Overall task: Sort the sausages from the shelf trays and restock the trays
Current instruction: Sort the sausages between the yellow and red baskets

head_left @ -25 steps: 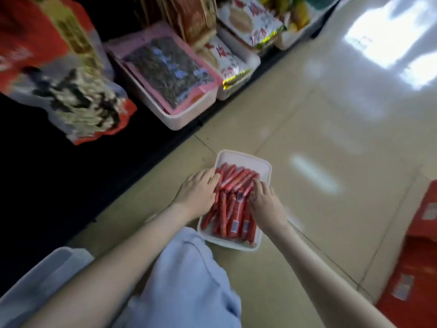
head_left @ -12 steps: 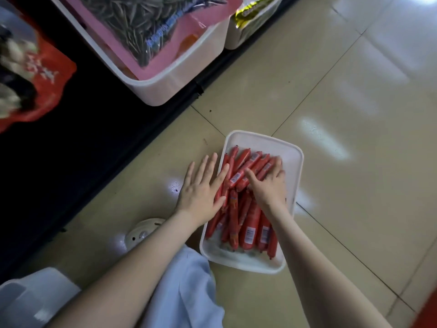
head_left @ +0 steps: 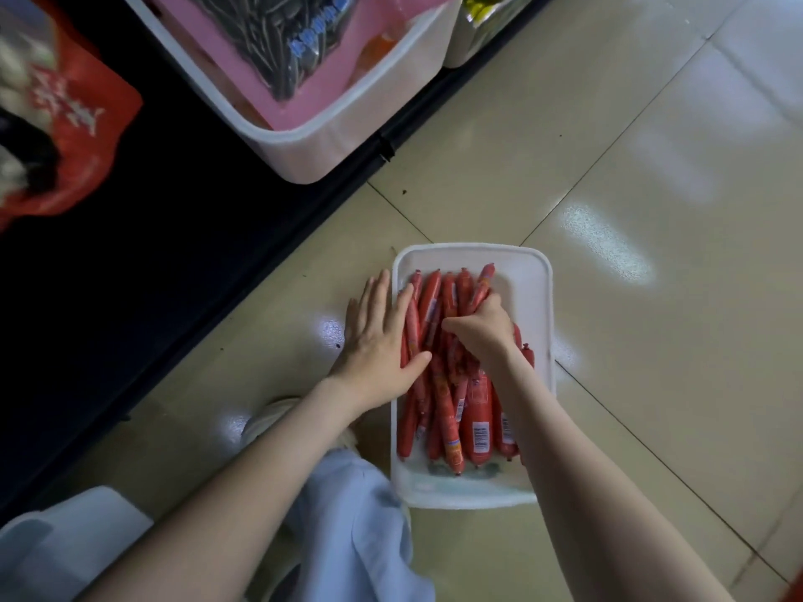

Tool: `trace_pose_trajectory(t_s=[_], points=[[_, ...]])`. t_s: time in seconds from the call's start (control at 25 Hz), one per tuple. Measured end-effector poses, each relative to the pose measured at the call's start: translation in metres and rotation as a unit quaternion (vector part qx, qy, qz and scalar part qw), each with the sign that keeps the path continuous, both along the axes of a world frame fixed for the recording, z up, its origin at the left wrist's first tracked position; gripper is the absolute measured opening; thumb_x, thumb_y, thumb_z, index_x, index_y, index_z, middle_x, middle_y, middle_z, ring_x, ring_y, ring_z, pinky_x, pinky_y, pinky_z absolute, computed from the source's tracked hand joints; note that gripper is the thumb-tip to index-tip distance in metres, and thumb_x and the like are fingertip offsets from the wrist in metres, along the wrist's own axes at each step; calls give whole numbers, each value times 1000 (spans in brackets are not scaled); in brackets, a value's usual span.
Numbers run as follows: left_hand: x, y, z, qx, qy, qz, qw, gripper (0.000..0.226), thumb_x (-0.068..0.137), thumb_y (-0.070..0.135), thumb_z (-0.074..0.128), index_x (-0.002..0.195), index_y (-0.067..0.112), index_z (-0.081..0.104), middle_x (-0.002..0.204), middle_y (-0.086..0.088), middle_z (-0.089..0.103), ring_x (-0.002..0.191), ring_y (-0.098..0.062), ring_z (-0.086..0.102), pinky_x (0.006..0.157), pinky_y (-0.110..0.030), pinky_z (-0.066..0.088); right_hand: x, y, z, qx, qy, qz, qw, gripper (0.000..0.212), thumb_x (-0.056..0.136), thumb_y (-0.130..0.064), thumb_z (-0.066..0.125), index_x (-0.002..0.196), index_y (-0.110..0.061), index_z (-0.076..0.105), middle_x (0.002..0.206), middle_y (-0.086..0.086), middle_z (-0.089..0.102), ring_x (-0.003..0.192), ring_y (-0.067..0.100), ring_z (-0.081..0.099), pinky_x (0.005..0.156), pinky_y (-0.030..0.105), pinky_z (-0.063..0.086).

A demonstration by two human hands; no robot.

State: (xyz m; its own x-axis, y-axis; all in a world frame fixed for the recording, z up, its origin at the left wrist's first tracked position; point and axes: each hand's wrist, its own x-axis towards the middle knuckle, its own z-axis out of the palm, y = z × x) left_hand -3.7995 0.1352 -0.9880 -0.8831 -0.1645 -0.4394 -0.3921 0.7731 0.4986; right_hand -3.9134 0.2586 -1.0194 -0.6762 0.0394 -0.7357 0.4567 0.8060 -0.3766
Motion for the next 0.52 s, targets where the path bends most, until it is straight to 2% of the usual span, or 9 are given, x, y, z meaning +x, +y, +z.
trace_pose_trajectory(t_s=[0.08, 0.16, 0.28, 0.4, 0.48, 0.52], points=[[1, -1, 12, 40, 19, 71, 997, 86, 89, 36, 57, 152, 17, 1, 158, -8, -16, 145, -21, -14, 114, -31, -10, 13, -1, 9, -55, -1, 4, 999, 55, 64, -14, 68, 114, -13, 44, 100, 6, 62, 100, 25, 60, 86, 42, 53], [0, -1, 27, 107, 53, 172, 978, 74, 90, 25, 59, 150, 14, 17, 158, -6, 3, 145, -18, 2, 114, -22, 3, 25, -2, 26, -158, -3, -45, 986, 47, 66, -3, 66, 108, -16, 51, 98, 6, 66, 93, 22, 67, 80, 37, 57], [1, -1, 61, 305, 33, 283, 908, 52, 94, 18, 56, 142, 16, 37, 147, -3, 37, 135, -13, 36, 101, -13, 28, 40, 5, 75, -300, 12, -85, 950, 40, 73, 16, 58, 97, -15, 62, 92, 11, 70, 84, 21, 69, 73, 35, 57], [4, 4, 110, 479, -54, 260, 837, 43, 98, 21, 50, 139, 28, 38, 137, -2, 50, 117, -7, 52, 88, -15, 43, 52, 7, 141, -400, -22, -109, 910, 32, 79, 16, 57, 99, -8, 65, 95, 18, 71, 88, 32, 69, 78, 43, 56], [7, 6, 146, 540, -64, 210, 813, 47, 97, 28, 50, 140, 34, 33, 133, 5, 52, 112, -3, 55, 84, -16, 50, 61, 4, 187, -447, -47, -126, 884, 26, 83, 12, 56, 101, -6, 64, 96, 20, 69, 90, 36, 67, 81, 47, 56], [9, 5, 164, 548, -49, 191, 813, 53, 95, 34, 53, 142, 36, 29, 135, 5, 52, 116, -5, 55, 91, -22, 50, 66, 3, 212, -468, -53, -128, 873, 24, 84, 10, 56, 104, -2, 62, 96, 23, 67, 90, 39, 66, 80, 49, 55]])
